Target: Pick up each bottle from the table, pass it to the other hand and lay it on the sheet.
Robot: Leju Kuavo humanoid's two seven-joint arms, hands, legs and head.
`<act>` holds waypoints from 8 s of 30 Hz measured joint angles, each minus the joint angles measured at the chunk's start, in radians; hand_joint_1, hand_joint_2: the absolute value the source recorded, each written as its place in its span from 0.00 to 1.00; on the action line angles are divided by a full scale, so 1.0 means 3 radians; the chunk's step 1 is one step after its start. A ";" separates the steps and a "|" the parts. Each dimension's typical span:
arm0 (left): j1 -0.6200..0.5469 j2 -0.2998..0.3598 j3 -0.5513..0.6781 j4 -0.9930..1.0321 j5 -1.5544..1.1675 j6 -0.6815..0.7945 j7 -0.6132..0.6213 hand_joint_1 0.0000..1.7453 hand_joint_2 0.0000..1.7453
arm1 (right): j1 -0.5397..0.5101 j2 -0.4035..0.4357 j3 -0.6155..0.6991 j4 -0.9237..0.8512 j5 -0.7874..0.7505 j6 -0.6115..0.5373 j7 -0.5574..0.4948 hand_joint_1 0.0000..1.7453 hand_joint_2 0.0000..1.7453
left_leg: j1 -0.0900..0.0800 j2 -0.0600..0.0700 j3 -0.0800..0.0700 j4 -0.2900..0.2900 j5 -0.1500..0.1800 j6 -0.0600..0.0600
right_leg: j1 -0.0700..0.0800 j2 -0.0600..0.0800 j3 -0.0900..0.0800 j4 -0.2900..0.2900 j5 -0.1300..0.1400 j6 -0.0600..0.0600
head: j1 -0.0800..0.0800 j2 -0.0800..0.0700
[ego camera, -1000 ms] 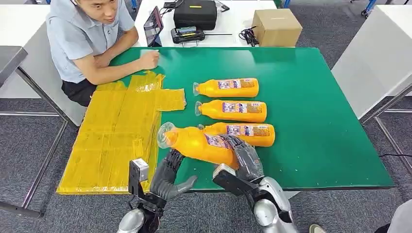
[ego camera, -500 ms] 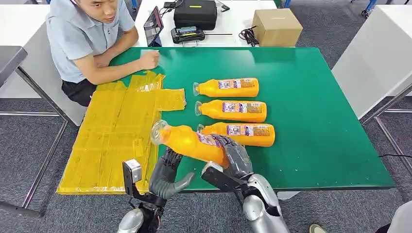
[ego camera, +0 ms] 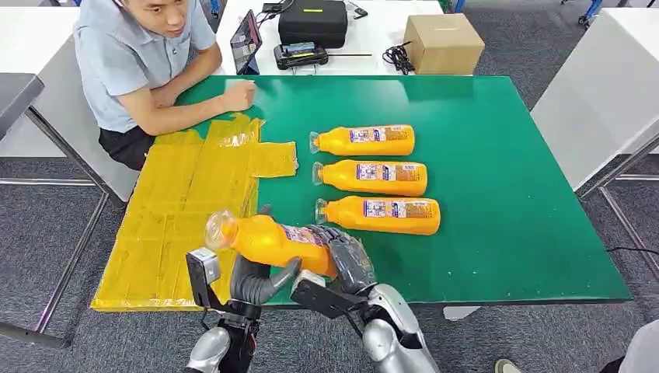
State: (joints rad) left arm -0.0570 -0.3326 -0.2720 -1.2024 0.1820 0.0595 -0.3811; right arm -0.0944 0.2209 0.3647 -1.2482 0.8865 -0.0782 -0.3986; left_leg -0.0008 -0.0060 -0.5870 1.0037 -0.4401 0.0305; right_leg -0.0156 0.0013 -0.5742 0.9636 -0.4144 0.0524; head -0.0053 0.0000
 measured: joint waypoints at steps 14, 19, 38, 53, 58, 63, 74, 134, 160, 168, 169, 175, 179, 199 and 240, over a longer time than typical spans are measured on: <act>-0.0006 0.0000 0.0001 0.0010 0.0314 -0.0201 -0.0022 1.00 1.00 | -0.0009 0.0015 0.0006 0.0126 -0.0233 0.0059 -0.0029 0.00 1.00 | 0.0000 0.0000 -0.0001 0.0000 0.0000 0.0000 | 0.0000 0.0000 0.0000 0.0000 0.0000 0.0000 | 0.0000 0.0000; -0.0003 0.0000 0.0001 -0.0003 0.0402 -0.0305 0.0001 1.00 1.00 | -0.0046 0.0033 -0.0008 0.0193 -0.0332 0.0100 -0.0029 0.00 1.00 | 0.0000 0.0000 -0.0001 0.0000 0.0000 0.0000 | 0.0000 0.0000 -0.0001 0.0000 0.0000 0.0000 | -0.0001 0.0000; 0.0009 0.0000 0.0011 -0.0108 0.0320 -0.0294 0.0047 1.00 1.00 | -0.0081 0.0097 -0.0048 0.0301 -0.0418 0.0139 -0.0062 0.00 1.00 | 0.0000 -0.0001 -0.0001 0.0000 0.0000 0.0000 | 0.0000 0.0000 -0.0001 0.0000 0.0000 0.0000 | -0.0001 0.0000; 0.0076 0.0000 0.0183 -0.0869 -0.3434 0.0560 0.0476 1.00 1.00 | 0.0176 0.0098 -0.0388 0.0097 -0.0523 0.0135 -0.0056 0.00 1.00 | 0.0000 -0.0003 -0.0003 0.0000 0.0000 0.0000 | 0.0000 0.0000 -0.0002 0.0000 0.0000 0.0000 | 0.0001 0.0000; 0.0075 -0.0003 0.0234 -0.1008 -0.3710 0.0581 0.0509 1.00 1.00 | 0.0182 0.0100 -0.0504 0.0052 -0.0523 0.0140 -0.0078 0.00 1.00 | 0.0000 -0.0003 -0.0002 0.0000 0.0000 0.0000 | 0.0000 0.0000 -0.0001 0.0000 0.0000 0.0000 | 0.0000 0.0000; 0.0039 -0.0001 0.0264 -0.1102 -0.4536 0.0723 0.0752 1.00 1.00 | 0.0181 0.0127 -0.0585 0.0032 -0.0530 0.0142 -0.0114 0.00 1.00 | 0.0000 -0.0003 -0.0002 0.0000 0.0000 0.0000 | 0.0000 0.0000 -0.0001 0.0000 0.0000 0.0000 | 0.0001 0.0000; -0.0319 0.0274 0.0411 -0.0632 -0.5824 0.0692 0.1593 1.00 1.00 | 0.0106 0.0168 -0.0671 0.0071 -0.0649 0.0198 -0.0272 0.00 1.00 | 0.0001 -0.0005 -0.0002 0.0000 0.0004 -0.0004 | 0.0001 -0.0001 -0.0001 0.0001 0.0000 0.0000 | 0.0001 0.0000; 0.0159 0.0172 0.0568 -0.0986 -0.4828 0.1036 0.0519 0.00 1.00 | 0.0242 -0.0059 -0.0589 -0.0505 0.0758 -0.0399 0.0196 0.00 1.00 | -0.0001 -0.0008 -0.0012 0.0001 0.0005 -0.0009 | -0.0003 -0.0002 -0.0012 0.0003 0.0000 0.0001 | 0.0001 0.0000; 0.0599 -0.0057 0.0465 -0.1920 -0.3227 0.0729 -0.0046 0.00 1.00 | -0.0217 -0.0683 -0.0626 -0.0109 0.1475 -0.0220 0.0718 0.00 1.00 | -0.0001 -0.0008 -0.0012 0.0001 0.0005 -0.0008 | -0.0003 -0.0002 -0.0010 0.0003 0.0000 0.0001 | 0.0000 0.0000; 0.0567 -0.0065 0.0412 -0.1864 -0.2978 0.0629 -0.0041 0.00 1.00 | -0.0613 -0.0765 -0.0612 0.0429 0.1442 -0.0111 0.0678 0.00 1.00 | -0.0003 -0.0007 -0.0011 0.0002 0.0006 -0.0007 | -0.0004 -0.0002 -0.0009 0.0003 0.0002 0.0003 | 0.0000 0.0000; 0.0559 -0.0065 0.0407 -0.1854 -0.2978 0.0629 -0.0042 0.00 1.00 | -0.0661 -0.0773 -0.0604 0.0485 0.1439 -0.0106 0.0674 0.00 1.00 | -0.0003 -0.0008 -0.0011 0.0002 0.0007 -0.0007 | -0.0004 -0.0003 -0.0009 0.0003 0.0002 0.0003 | 0.0001 0.0000; 0.0512 -0.0065 0.0376 -0.1803 -0.2981 0.0589 -0.0046 0.00 1.00 | -0.0884 -0.0782 -0.0491 0.0703 0.1391 -0.0069 0.0665 0.00 1.00 | -0.0002 -0.0008 -0.0011 0.0002 0.0007 -0.0007 | -0.0003 -0.0002 -0.0010 0.0004 0.0002 0.0003 | -0.0001 0.0000; 0.0512 -0.0065 0.0371 -0.1788 -0.3002 0.0600 -0.0048 0.00 1.00 | -0.0912 -0.0786 -0.0344 0.0779 0.1362 0.0051 0.0703 0.00 1.00 | -0.0002 -0.0009 -0.0011 0.0002 0.0007 -0.0007 | -0.0003 -0.0003 -0.0010 0.0004 0.0002 0.0003 | 0.0000 0.0000; 0.0515 -0.0065 0.0327 -0.1759 -0.3049 0.0518 -0.0057 0.00 1.00 | -0.1097 -0.1062 0.0063 0.1158 0.1269 0.0210 0.0877 0.00 1.00 | -0.0002 -0.0008 -0.0006 0.0002 0.0006 -0.0007 | -0.0003 -0.0002 -0.0006 0.0003 0.0002 0.0003 | 0.0000 0.0000; 0.0457 -0.0065 0.0326 -0.1668 -0.2656 0.0421 -0.0117 0.00 1.00 | -0.1322 -0.1454 -0.0173 0.1761 0.0156 0.0681 0.0276 1.00 1.00 | -0.0006 -0.0011 0.0033 0.0003 0.0004 -0.0004 | -0.0005 -0.0005 0.0024 -0.0001 0.0001 0.0004 | 0.0000 0.0000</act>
State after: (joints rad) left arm 0.0802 -0.3521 -0.1743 -1.7029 -0.6148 0.1858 -0.4162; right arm -0.4909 -0.2152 0.3128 -0.7199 0.9332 0.1260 -0.3160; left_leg -0.0027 -0.0093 -0.5770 1.0045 -0.4390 0.0294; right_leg -0.0172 -0.0001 -0.5670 0.9633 -0.4139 0.0536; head -0.0053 0.0000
